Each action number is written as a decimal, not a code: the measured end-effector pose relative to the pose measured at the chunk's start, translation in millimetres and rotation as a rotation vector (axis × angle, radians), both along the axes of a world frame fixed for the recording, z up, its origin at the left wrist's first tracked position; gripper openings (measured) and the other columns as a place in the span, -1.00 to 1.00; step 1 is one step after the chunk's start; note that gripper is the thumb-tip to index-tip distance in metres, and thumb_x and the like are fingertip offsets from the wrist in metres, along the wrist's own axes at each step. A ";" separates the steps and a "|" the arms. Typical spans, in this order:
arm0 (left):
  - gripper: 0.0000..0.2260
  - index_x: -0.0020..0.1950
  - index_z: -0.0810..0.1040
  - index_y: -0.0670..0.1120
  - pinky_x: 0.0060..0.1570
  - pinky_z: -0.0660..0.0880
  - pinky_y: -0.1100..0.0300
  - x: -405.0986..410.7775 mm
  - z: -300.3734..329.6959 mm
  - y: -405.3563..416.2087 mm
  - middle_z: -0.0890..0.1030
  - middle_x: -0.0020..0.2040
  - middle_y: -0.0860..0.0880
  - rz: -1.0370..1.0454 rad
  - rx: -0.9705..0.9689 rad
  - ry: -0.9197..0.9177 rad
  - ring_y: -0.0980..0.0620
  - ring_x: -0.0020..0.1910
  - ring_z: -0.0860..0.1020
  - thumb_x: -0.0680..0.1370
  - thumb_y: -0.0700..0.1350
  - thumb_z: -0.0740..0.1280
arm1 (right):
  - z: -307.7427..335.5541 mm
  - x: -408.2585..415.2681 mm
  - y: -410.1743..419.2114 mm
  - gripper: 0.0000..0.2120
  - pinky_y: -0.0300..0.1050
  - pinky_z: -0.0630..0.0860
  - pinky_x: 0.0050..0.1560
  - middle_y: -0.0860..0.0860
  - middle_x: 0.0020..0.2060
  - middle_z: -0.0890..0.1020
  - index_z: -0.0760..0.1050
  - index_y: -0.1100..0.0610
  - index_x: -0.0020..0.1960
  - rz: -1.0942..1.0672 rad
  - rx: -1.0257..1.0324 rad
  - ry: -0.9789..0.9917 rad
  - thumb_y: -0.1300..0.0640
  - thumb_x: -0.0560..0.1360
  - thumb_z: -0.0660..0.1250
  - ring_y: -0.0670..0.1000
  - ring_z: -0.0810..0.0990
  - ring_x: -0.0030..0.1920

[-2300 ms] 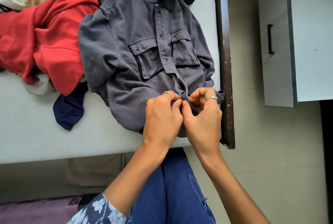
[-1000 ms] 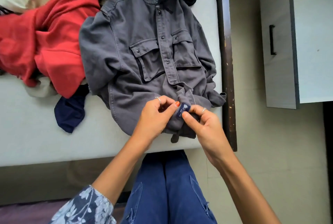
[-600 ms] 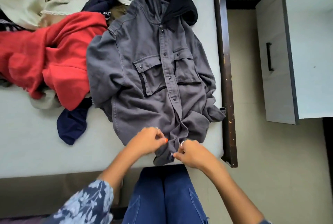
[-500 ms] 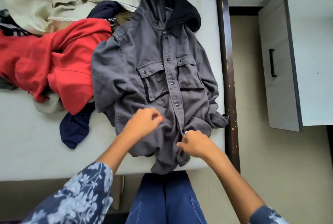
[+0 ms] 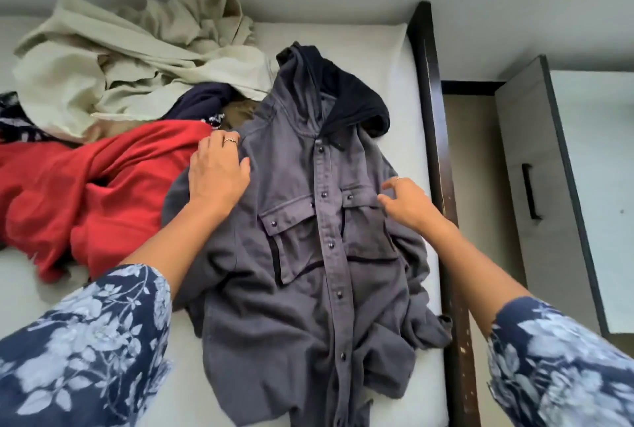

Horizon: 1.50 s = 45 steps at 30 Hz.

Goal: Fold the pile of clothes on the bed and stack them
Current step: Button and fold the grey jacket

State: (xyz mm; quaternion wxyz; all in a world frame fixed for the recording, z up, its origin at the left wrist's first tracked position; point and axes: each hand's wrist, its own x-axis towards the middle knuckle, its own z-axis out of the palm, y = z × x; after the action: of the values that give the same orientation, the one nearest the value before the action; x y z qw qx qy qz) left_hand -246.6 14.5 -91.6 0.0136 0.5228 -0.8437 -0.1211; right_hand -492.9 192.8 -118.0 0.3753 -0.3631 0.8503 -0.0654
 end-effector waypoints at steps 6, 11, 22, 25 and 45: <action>-0.46 0.31 0.38 -0.25 0.19 0.34 -0.12 -29.6 -32.7 -35.3 0.42 0.29 -0.24 0.123 0.106 -0.210 -0.27 0.29 0.34 0.55 0.15 0.27 | -48.3 -49.2 -32.8 -0.58 -0.04 0.28 0.36 0.24 0.37 0.41 0.28 0.25 0.44 -0.195 -0.003 -0.021 0.19 0.59 0.16 0.23 0.37 0.37; -0.35 0.34 0.32 -0.24 0.22 0.32 -0.11 -37.8 -48.0 -46.5 0.37 0.31 -0.24 0.247 0.103 -0.266 -0.25 0.30 0.35 0.47 0.19 0.36 | -77.7 -59.3 -45.8 -0.65 -0.13 0.38 0.10 0.21 0.19 0.55 0.43 0.26 0.31 -0.346 -0.131 -0.055 0.32 0.55 0.11 0.18 0.50 0.21; -0.81 0.01 0.58 -0.22 -0.04 0.37 0.06 -31.2 -21.6 -69.9 0.62 -0.02 -0.28 0.085 0.306 0.203 -0.25 0.05 0.55 0.56 -0.09 0.30 | -50.9 -50.2 -74.6 -0.48 -0.05 0.52 0.15 0.05 -0.04 0.71 0.64 0.11 0.01 -0.617 0.118 -0.891 -0.32 0.36 0.37 0.02 0.65 0.04; -0.67 -0.01 0.60 -0.07 0.09 0.47 -0.02 -17.5 10.9 -88.1 0.65 -0.04 -0.15 0.027 0.424 0.313 -0.14 0.01 0.59 0.46 0.17 0.30 | -27.6 -41.8 -71.4 -0.39 0.02 0.49 0.22 0.14 0.04 0.68 0.63 0.16 0.09 -0.566 0.081 -1.101 -0.36 0.38 0.31 0.10 0.65 0.09; -0.82 0.15 0.58 -0.04 -0.38 0.38 0.56 40.2 354.7 -59.6 0.59 -0.15 -0.03 -0.129 0.240 0.321 0.25 -0.31 0.51 0.57 -0.08 0.31 | 336.9 -86.6 27.1 -0.73 -0.35 0.52 -0.26 -0.16 -0.33 0.66 0.55 0.09 -0.09 -0.165 -0.589 -0.352 -0.13 0.47 0.37 -0.21 0.58 -0.29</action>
State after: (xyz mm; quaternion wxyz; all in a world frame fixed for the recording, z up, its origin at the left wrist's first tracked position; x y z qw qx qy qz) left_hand -206.5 -45.1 263.2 0.0777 0.4397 -0.8418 -0.3032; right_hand -579.5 219.9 218.9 0.3890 -0.3689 0.7437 -0.3994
